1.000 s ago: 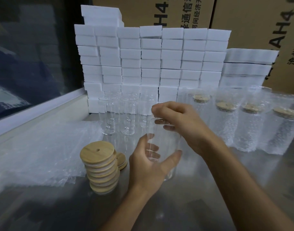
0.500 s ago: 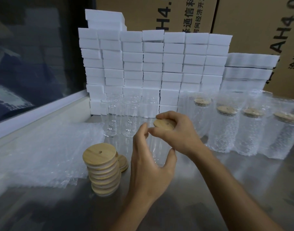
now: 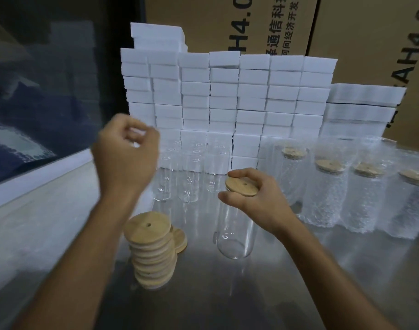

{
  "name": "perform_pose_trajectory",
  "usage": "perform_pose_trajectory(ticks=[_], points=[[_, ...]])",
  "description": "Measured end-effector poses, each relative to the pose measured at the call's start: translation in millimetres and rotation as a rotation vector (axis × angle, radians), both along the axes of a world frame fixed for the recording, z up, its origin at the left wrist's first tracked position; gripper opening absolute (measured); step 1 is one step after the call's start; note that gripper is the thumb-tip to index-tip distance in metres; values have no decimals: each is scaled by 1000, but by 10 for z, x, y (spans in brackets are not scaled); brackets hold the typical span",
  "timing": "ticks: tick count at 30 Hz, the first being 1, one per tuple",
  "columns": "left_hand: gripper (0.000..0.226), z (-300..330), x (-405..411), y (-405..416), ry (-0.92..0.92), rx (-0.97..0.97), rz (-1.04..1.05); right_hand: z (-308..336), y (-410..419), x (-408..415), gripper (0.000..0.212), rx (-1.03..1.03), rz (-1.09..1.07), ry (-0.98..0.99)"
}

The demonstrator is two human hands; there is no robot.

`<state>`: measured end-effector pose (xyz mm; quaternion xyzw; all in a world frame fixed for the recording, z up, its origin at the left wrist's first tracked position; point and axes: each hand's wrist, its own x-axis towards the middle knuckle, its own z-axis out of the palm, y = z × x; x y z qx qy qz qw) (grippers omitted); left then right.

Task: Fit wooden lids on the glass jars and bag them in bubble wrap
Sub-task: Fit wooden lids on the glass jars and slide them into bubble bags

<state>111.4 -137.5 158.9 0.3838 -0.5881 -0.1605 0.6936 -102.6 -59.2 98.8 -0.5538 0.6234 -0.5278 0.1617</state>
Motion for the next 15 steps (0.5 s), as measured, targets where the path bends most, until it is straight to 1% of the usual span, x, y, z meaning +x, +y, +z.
perform_pose_trajectory(ticks=[3, 5, 7, 9, 11, 12, 15], points=[[11, -174, 304, -352, -160, 330, 164, -3, -2, -2, 41, 4, 10, -30], [11, -343, 414, -509, -311, 483, 242, 2, -7, -3, 41, 9, 12, -36], [9, -499, 474, -625, -452, 626, 277, 5, -5, 3, 41, 13, 16, -31], [25, -630, 486, -687, -583, 773, 307, 7, 5, 6, 41, 14, 17, -35], [42, -735, 466, -696, -683, 870, 326, 10, 11, 14, 40, 17, 13, -41], [43, -781, 446, -690, -713, 893, 333, 13, 13, 18, 40, 18, 11, -41], [31, -860, 411, -699, -711, 890, 378, 19, 20, 28, 40, 16, 16, -47]])
